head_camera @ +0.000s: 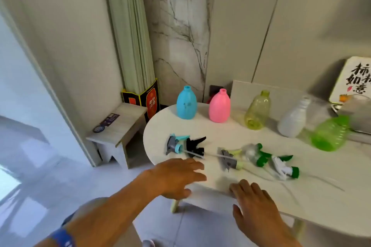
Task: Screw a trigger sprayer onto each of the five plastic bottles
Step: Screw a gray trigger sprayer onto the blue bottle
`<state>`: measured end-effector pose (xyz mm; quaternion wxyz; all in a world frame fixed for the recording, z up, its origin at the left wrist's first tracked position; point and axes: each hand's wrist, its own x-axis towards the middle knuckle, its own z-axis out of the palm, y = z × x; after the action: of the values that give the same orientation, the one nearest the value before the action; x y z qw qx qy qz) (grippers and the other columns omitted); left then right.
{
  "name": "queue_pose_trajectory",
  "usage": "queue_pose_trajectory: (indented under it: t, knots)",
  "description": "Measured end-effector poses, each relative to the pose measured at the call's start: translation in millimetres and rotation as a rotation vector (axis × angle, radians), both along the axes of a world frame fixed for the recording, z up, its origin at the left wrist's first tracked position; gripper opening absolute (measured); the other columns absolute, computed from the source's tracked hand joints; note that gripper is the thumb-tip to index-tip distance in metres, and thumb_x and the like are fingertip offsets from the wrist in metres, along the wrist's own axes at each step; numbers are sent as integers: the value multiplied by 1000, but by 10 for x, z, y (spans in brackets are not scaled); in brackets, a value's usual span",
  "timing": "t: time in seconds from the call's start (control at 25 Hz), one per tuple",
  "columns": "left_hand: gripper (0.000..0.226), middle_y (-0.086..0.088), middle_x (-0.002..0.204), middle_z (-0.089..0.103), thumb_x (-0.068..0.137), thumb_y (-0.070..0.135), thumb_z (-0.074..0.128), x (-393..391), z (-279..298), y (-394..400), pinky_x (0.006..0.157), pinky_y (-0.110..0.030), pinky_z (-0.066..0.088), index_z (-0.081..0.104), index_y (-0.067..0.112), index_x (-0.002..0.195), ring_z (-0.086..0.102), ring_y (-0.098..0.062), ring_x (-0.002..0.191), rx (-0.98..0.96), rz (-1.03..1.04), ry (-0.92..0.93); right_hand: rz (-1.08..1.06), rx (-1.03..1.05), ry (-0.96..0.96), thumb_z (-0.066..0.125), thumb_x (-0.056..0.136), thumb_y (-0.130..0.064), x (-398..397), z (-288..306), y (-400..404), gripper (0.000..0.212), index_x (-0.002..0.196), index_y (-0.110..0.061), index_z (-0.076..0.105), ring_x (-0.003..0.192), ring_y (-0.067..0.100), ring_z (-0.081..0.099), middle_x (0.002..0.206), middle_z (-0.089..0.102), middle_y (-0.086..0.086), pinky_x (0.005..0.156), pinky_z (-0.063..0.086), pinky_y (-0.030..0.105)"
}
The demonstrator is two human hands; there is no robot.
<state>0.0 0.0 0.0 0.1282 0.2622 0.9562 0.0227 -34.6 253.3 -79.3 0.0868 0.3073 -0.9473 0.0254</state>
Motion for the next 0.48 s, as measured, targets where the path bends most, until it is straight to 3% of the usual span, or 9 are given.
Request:
queue_pose_trajectory:
  t: [0.08,0.2,0.4,0.48]
  knots:
    - [54,4,150,36,94,32,53,10,201,-164,106,-31,38,34,29,144,35,-18,136,165,284,95,30,-86,-10,67,64,-32,99,124,-66,37,100,-26,65,69,20,62,84,63,-6,52,51,31]
    - [44,3,133,55,92,29,58,-26,291,-429,84,-20,41,47,27,134,54,-15,116,355,627,235,146,-163,66,63,72,-25,87,287,-392,33,105,-22,62,77,25,62,89,66,-2,60,53,36]
    - [34,0,126,61,92,29,58,-156,181,-372,78,-20,44,51,23,125,59,-16,104,338,738,291,131,-83,94,76,67,-26,-303,422,-1396,45,108,-13,65,84,31,64,94,70,7,67,52,44]
    - [31,2,121,63,93,32,57,-219,199,-417,78,-20,45,52,24,122,59,-13,100,366,774,323,103,-23,58,70,74,-28,-408,404,-1730,41,111,-11,63,89,32,63,96,69,9,74,50,46]
